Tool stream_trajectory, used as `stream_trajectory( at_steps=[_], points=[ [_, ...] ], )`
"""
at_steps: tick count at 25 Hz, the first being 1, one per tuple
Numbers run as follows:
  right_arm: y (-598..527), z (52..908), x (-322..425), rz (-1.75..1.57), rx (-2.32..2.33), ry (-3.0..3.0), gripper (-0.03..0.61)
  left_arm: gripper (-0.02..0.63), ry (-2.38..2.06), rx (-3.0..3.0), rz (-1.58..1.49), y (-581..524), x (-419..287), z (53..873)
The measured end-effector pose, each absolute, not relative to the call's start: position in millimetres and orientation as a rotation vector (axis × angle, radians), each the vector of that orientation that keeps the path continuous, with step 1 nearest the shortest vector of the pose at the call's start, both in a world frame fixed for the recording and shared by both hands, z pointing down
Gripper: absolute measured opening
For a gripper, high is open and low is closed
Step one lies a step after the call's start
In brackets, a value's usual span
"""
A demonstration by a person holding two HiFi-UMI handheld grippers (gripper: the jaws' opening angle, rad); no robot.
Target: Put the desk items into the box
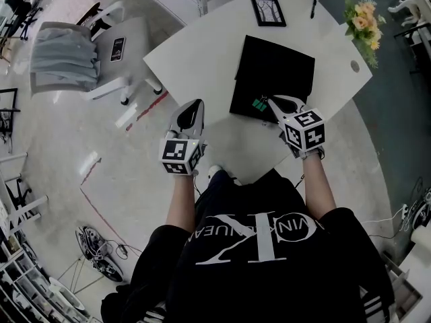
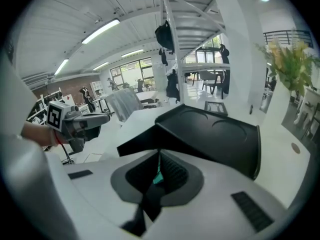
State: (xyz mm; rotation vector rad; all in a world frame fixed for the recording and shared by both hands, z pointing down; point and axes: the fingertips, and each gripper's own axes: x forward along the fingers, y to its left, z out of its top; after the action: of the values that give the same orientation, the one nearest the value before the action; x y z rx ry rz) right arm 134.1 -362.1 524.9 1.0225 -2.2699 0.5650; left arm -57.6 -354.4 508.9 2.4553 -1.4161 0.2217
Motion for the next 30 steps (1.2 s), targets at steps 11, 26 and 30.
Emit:
stream_trajectory(
  at_steps=[11,26,30],
  points=[
    [-346.2,501.7,152.5,0.547,1.187,-2.303,0.021,0.011,-1.387,2.5,0.226,-346.7,-51.6,493.5],
    [-319.0,455.6,197.7,0.418,1.52,-2.332,0.02,0.011,-1.311,2.596,0.193,-335.7,-31.7,470.6],
    [-311.5,446.3,203.1,0.381,1.581,-2.342,0.02,0.011,-1.301,2.612,0.18,-332.4,-28.2,464.0]
  ],
)
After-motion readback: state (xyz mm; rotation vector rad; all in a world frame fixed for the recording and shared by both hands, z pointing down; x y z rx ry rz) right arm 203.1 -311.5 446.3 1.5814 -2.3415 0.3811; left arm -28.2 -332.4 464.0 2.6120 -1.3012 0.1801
